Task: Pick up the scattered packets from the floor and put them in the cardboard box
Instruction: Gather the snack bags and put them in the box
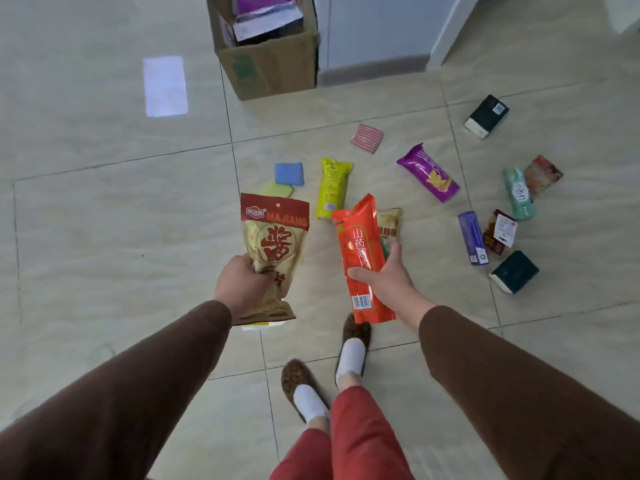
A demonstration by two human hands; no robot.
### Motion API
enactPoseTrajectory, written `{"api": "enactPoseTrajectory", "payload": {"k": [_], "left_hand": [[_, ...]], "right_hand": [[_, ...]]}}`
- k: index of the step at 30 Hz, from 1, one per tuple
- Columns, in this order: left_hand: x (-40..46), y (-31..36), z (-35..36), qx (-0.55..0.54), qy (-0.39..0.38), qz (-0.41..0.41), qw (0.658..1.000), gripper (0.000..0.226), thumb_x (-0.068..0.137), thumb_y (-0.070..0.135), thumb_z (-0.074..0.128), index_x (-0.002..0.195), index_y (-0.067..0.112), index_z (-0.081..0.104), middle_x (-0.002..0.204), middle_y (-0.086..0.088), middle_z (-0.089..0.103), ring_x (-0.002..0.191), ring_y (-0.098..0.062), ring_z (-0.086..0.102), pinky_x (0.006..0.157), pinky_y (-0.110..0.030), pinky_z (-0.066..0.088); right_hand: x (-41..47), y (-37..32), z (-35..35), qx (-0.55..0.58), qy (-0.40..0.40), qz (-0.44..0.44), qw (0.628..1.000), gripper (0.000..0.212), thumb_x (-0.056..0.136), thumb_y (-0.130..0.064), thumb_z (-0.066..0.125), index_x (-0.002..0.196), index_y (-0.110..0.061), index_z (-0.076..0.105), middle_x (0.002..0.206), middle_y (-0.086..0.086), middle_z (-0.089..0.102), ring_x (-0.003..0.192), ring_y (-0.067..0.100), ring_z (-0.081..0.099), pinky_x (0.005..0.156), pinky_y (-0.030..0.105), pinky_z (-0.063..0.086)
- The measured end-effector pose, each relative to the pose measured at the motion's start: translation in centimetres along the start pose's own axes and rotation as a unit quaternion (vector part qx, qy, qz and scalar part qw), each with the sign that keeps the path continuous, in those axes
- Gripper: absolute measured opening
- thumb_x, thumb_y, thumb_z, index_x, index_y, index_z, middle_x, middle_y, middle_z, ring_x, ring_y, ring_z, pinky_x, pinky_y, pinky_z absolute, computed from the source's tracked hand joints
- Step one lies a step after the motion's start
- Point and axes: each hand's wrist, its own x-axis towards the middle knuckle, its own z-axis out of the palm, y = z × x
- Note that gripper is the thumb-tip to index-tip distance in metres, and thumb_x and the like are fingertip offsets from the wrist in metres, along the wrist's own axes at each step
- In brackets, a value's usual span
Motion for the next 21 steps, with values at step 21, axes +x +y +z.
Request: {"api": "enactPoseTrajectory", "payload": {"k": [21], "left_hand": [[20.4, -4.0, -22.5, -0.088, 0.020, -0.048, 0.995, 0.010, 0.082, 0.017, 0.072, 0.087, 0.024, 0.066, 0.078, 0.006, 0.066, 0.073, -0.016, 0.062, 0.062, -0.027, 0.043]], "right_hand": [[13.6, -23.3, 21.5, -0.011, -0.026, -0.012, 1.000, 0.073, 0.073, -0.029, 0.086, 0.118, -0.038, 0.029, 0.110, -0.007, 0.065, 0.091, 0.012, 0.068, 0.086, 0.041, 0.056]]}}
